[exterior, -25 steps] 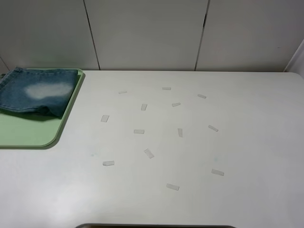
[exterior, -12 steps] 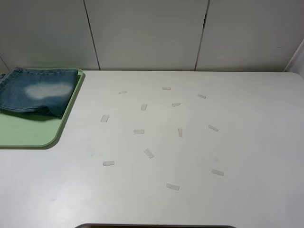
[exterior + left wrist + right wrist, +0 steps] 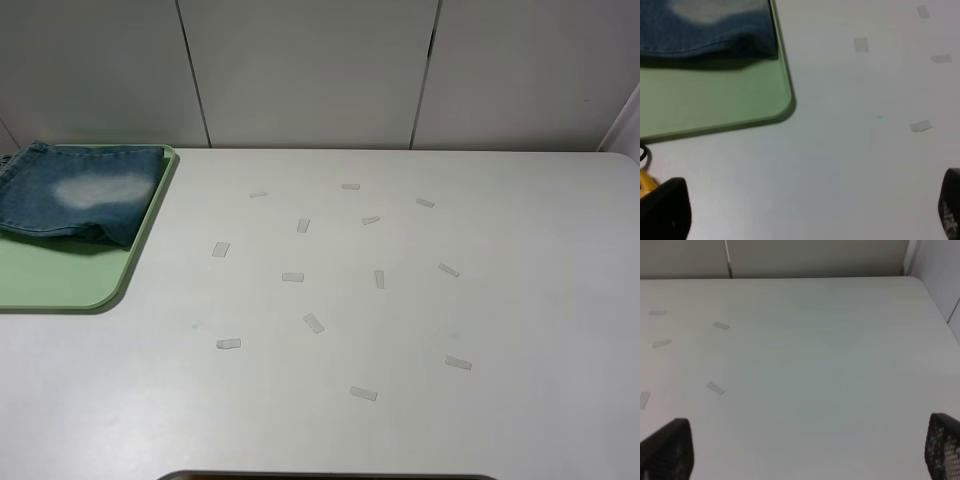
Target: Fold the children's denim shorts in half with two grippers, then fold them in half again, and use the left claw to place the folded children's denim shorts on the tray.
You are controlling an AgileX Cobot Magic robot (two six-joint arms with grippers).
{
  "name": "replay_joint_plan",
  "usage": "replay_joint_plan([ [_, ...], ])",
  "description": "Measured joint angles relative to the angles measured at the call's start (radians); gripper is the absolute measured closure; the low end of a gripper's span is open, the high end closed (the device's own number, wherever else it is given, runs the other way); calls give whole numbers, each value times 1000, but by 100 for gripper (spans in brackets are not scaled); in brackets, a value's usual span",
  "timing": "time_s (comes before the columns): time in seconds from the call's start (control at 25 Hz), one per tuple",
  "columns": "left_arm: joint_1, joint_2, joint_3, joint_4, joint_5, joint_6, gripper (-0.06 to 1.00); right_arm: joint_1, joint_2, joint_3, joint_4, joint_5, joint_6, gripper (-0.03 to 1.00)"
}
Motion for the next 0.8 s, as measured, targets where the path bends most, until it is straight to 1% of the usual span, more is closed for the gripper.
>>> replay_joint_plan([
  [0.8,0,0,0,0,0,0,-4,0,0,0,0,0,0,27],
])
